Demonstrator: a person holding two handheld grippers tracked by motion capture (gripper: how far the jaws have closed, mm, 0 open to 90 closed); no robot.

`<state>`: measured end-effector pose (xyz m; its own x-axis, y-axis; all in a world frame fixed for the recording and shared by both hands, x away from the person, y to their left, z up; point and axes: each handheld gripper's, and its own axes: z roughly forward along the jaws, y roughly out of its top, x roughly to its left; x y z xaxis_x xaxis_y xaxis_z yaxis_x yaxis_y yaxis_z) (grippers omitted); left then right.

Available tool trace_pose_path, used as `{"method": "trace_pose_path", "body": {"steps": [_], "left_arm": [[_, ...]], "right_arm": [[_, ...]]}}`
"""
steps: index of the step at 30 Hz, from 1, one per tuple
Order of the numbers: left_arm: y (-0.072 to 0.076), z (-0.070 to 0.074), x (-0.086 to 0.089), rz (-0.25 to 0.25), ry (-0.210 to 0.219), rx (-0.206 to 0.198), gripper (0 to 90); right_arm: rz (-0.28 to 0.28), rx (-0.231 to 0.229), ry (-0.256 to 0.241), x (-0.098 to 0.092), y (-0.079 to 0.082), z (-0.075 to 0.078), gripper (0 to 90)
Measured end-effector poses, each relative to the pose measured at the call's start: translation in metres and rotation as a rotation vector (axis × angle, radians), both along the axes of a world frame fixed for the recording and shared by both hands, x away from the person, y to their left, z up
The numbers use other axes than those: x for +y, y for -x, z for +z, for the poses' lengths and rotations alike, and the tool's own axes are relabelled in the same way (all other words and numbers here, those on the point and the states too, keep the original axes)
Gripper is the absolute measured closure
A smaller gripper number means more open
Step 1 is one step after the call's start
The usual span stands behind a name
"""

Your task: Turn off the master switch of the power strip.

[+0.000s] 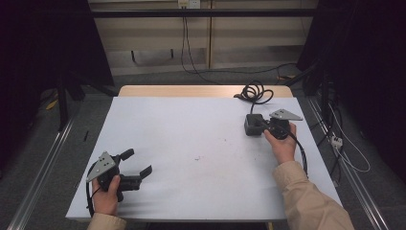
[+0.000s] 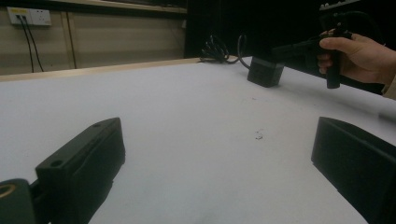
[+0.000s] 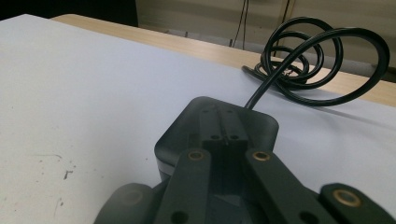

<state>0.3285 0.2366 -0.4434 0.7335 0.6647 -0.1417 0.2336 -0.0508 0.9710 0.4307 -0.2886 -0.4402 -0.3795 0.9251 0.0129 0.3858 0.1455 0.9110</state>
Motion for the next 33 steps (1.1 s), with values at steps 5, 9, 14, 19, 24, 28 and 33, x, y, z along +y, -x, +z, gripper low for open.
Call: {"method": "trace_pose_path", "body": {"steps": [5,9,14,19,24,28,33], "left_arm": [[0.0000,-0.0002,0.0003,0.000,0.000,0.000,2.3],[0.0001,-0.0001,0.0003,0.001,0.000,-0.001,2.3],[0.0001,-0.0003,0.0000,0.000,-0.002,0.001,2.3],[0.0000,-0.0002,-0.0003,-0.002,-0.004,0.000,2.3],[0.0000,-0.0003,0.0000,-0.002,-0.004,0.000,2.4],[0.0003,-0.0003,0.0003,0.002,-0.001,0.001,2.3],[0.0004,-0.0003,0.0006,0.003,-0.001,0.002,2.3]], "right_arm": [[-0.002,0.002,0.000,0.0002,-0.0001,0.0002,90.0],[-0.001,0.007,-0.012,-0.0008,-0.0003,0.0000,90.0],[-0.004,0.009,-0.013,-0.0005,-0.0003,-0.0001,90.0],[-0.007,0.009,-0.008,0.0002,0.0001,-0.0009,90.0],[-0.007,0.007,-0.015,0.0001,0.0003,-0.0014,90.0],[-0.009,0.007,-0.020,0.0000,0.0004,-0.0016,90.0],[-0.011,0.008,-0.026,-0.0003,0.0005,-0.0018,90.0]]}}
